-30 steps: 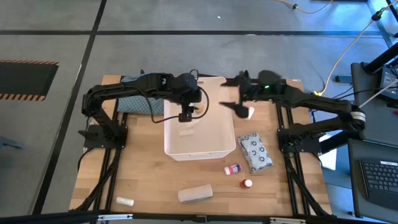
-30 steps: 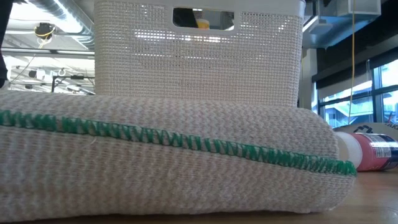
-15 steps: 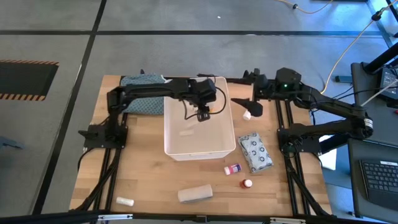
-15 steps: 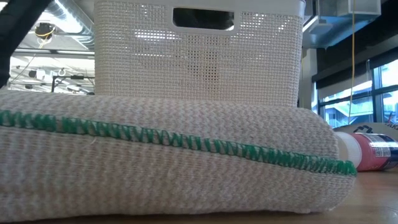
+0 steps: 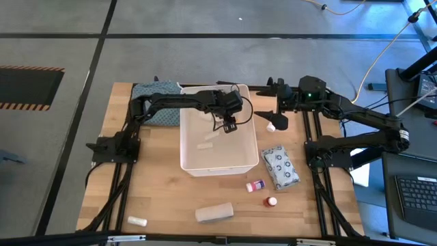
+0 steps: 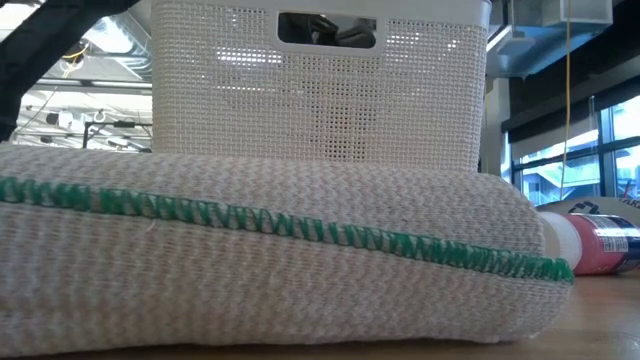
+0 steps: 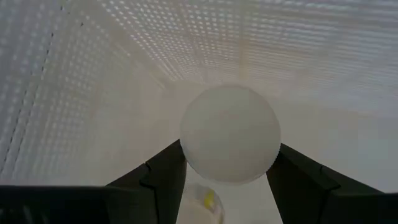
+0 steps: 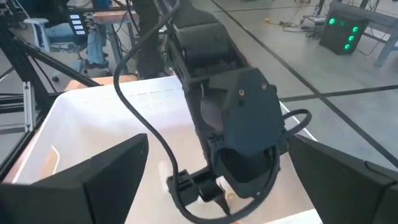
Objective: Pick & place medical supplies in basket/bin
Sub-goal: Put the orange pill bottle into the white bin, then put the white medicine bottle into the white bin
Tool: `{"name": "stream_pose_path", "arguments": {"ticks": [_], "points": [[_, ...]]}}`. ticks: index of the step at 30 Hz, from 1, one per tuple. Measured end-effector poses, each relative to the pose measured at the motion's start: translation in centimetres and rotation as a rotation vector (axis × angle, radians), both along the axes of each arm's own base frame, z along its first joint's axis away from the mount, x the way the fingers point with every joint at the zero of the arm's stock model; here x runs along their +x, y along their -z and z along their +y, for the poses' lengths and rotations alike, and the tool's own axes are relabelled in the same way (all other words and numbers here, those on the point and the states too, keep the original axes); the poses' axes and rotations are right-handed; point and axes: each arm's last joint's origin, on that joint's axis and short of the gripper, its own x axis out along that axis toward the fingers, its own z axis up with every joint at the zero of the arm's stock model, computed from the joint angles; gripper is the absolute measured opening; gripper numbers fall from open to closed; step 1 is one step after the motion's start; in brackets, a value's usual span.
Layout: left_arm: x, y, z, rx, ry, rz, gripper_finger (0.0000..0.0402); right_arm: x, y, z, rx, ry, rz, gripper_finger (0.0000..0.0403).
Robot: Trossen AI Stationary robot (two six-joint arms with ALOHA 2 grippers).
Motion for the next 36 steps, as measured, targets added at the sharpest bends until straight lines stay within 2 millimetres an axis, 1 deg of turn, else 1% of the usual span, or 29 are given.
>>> {"name": "stream_pose_path", "arguments": {"ticks": [3,8,11,14,18,23,27,31,33,36], "points": [[0.1,0.7,0.1,0.021,-0.006,0.029,0.0196,0.0,0.0,0.0,0.001,0.000,0.004,0.0387],[0.4,1.8,0.3,0.002,-0.002,0.048,0.0196,-0.1,0.1,0.0,0.003,0.000,0.008,0.0387],[0.4,1.9,0.3,0.000,-0.006,0.048,0.0196,-0.3,0.1,0.1,-0.018,-0.013,0.025,0.0387],[0.4,1.9,0.3,0.003,0.001,0.050,0.0197,-0.6,0.1,0.5,-0.017,-0.074,0.033,0.0387],[0.4,1.8,0.3,0.018,0.032,0.058,0.0208,-1.1,-0.2,0.9,0.041,-0.122,0.007,0.0387],[0.3,1.8,0.4,0.018,0.033,0.058,0.0229,-1.2,0.0,1.0,0.161,-0.099,0.022,0.0387],[0.3,1.8,0.5,0.020,0.031,0.059,0.0234,-1.7,0.7,0.6,0.274,0.128,0.072,0.0387],[0.2,1.6,0.5,0.020,0.031,0.058,0.0233,-2.5,0.9,-0.1,0.337,0.321,0.074,0.0387],[0.1,1.2,0.5,0.023,0.032,0.051,0.0234,-2.9,1.1,-0.6,0.385,0.402,0.079,0.0387],[-0.2,-0.1,0.4,0.033,0.032,0.019,0.0235,-3.6,1.6,-1.4,0.473,0.534,0.089,0.0387]]}}
